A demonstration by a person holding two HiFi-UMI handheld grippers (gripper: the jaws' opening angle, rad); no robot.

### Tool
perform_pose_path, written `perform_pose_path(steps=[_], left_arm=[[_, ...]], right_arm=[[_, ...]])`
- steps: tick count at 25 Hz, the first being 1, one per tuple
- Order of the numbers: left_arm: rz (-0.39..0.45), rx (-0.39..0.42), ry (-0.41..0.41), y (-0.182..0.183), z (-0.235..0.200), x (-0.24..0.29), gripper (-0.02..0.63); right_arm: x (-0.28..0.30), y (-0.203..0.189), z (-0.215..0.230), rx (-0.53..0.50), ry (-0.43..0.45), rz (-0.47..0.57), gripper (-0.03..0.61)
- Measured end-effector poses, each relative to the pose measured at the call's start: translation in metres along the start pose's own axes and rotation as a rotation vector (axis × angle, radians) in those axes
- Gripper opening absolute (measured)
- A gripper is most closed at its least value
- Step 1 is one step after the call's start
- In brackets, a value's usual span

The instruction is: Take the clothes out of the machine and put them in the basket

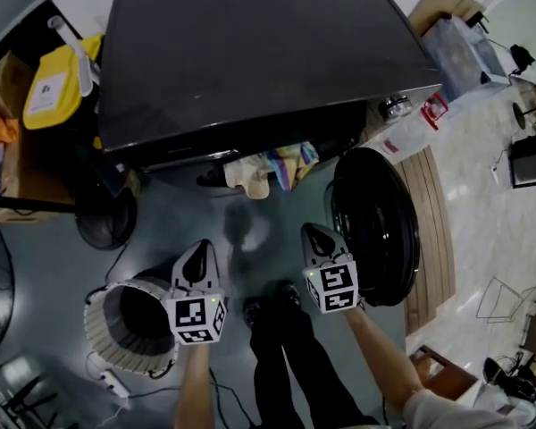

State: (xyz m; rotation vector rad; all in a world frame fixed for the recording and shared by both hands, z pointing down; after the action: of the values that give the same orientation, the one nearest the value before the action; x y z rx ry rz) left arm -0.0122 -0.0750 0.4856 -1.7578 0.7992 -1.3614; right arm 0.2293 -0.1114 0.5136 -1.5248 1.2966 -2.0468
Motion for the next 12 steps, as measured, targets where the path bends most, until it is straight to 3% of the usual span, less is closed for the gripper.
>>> perform_pose_path(steps=[12], left_arm=[[-0.022, -0.01, -0.007, -0.074, -0.005, 0.052, 0.018]], right_arm=[[0.067, -0.066, 0.007, -0.016, 0.017, -0.027, 0.023]])
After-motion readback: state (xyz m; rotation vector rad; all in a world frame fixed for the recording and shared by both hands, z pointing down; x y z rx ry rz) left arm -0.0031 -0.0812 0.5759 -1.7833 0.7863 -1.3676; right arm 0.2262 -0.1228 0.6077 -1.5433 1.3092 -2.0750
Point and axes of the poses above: the fingertips, and each gripper's own axes: x forward along the fingers, z to its right, y out of its top, the point moved 5 cm from there along -x, backward along the fingers, and after that the axes turned 1 degree about y, right-handed, at the moved point
